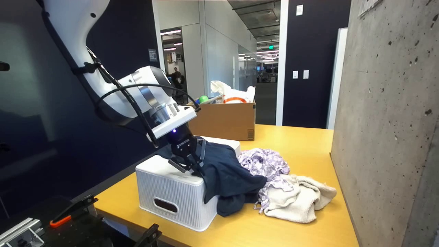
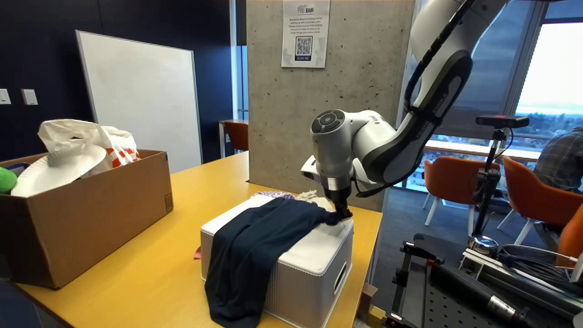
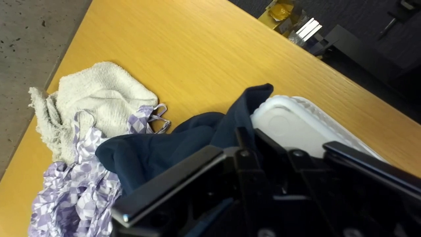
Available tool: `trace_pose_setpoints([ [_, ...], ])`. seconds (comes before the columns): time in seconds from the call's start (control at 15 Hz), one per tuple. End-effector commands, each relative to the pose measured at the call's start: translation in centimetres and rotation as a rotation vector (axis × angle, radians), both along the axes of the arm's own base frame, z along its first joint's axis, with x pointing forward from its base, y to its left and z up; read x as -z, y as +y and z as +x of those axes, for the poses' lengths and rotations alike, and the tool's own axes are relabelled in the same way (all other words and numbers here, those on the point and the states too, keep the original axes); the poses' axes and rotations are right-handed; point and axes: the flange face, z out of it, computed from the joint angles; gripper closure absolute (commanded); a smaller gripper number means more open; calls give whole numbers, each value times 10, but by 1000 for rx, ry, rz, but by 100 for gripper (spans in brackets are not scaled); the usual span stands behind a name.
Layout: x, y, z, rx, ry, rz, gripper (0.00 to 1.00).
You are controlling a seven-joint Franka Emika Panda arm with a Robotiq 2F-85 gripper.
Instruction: Spread the blue shirt on the box evenly over the box
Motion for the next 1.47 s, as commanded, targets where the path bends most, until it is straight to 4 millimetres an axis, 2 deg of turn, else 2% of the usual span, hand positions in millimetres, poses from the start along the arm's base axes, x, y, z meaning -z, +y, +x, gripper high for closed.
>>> trace_pose_setpoints([
  [0.0, -14, 3, -10, -8, -3, 1, 100],
  [0.33, -44, 29, -30, -18, -25, -11, 98],
  [0.67, -73, 71, -51, -56, -25, -13, 98],
  [0.93, -78, 112, -55, -79, -6, 6, 98],
  [1.4, -74, 193, -54, -172, 50, 68, 98],
])
